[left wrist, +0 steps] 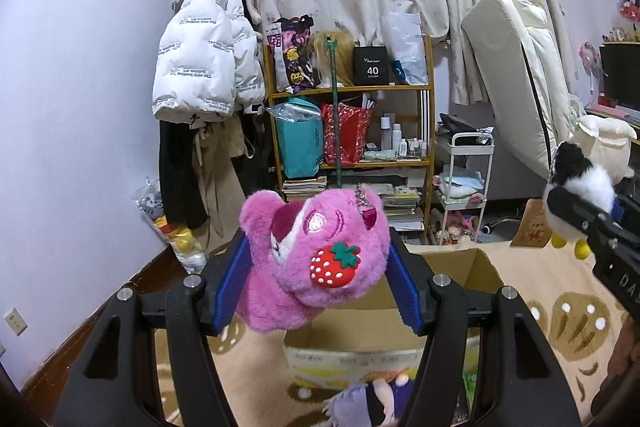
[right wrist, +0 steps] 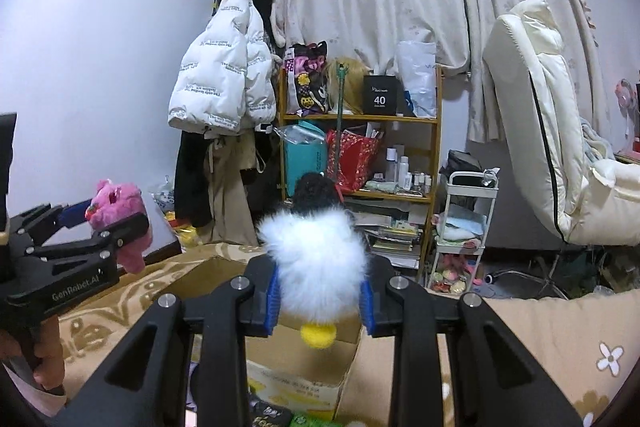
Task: Organize soft objects
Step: 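Lift the pink bear with the left tool while the right tool lifts the fluffy plush, then open the left tool over the box while the right tool releases the fluffy plush inside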
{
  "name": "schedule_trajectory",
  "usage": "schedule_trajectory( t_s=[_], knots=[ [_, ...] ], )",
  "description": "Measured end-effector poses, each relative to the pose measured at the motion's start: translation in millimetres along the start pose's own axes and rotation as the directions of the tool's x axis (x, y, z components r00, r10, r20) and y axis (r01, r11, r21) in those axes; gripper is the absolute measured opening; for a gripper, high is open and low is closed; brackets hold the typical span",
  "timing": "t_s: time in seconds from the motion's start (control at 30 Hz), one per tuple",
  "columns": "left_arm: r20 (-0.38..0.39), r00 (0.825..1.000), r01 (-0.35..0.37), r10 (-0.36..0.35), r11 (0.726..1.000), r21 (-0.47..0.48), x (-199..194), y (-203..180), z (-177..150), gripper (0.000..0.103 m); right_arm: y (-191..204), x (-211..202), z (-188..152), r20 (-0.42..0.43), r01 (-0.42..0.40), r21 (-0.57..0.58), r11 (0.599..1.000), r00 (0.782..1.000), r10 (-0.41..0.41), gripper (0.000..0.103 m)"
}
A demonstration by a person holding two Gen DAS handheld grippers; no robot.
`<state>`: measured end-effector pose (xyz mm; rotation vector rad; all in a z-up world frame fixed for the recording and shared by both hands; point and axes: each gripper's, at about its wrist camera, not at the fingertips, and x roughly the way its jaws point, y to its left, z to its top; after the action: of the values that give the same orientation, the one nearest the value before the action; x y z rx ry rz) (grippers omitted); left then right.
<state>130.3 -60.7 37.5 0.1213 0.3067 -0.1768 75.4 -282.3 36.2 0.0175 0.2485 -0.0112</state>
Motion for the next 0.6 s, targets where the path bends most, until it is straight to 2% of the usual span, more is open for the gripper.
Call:
schedule_trajectory(
  t_s=[0.1,0.3,0.6],
  knots=[
    [0.005,1.0,-0.01,0.01,1.0,0.017,11.5,-4.3,-0.5,0.063,-4.9,12.1,-3.8,-0.003,-0.012,0.005,1.0,1.0,0.012,0.032],
    [-0.047,0.999,-0.002,0.003,1.0,0.019,35.5,-7.9,-14.7,0.064,-11.1,32.1,-13.7,-0.025,-0.026,0.019,0.999,0.999,0.026,0.032],
    [-0.116,0.993,0.032,-0.027,0.999,0.038,56.6,-14.7,-39.7,0.064,-9.9,56.8,-38.5,-0.125,-0.071,0.053,0.996,0.989,0.077,0.032]
  ],
)
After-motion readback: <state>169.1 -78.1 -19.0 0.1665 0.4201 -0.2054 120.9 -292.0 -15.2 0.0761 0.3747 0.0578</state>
